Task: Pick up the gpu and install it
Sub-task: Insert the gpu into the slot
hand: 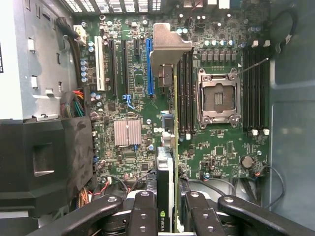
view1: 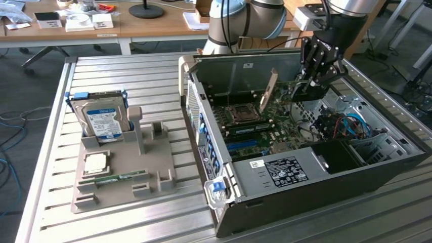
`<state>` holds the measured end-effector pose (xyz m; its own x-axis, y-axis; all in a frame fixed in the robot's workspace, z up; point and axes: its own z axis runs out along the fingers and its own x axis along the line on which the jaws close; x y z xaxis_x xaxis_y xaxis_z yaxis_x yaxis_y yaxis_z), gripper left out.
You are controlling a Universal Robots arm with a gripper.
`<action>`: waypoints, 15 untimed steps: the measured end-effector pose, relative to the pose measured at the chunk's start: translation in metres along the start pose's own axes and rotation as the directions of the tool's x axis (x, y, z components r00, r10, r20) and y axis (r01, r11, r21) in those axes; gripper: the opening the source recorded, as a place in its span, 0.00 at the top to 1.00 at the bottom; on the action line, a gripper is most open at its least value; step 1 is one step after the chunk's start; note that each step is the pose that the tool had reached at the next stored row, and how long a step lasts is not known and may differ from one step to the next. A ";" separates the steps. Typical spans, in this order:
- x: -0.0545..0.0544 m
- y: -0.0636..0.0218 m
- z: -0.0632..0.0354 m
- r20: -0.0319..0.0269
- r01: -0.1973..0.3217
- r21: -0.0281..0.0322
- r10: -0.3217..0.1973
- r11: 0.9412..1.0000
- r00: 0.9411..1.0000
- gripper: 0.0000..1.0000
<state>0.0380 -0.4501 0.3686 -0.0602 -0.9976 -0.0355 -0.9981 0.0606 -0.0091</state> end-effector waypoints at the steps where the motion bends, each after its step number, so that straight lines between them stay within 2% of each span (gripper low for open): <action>1: 0.000 0.0000 0.0000 0.000 0.000 0.000 0.000 1.000 1.000 0.73; 15: 0.000 0.0000 0.0028 0.000 0.000 0.000 0.000 1.000 1.000 0.73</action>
<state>0.0380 -0.4501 0.3658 -0.0602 -0.9976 -0.0354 -0.9981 0.0606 -0.0091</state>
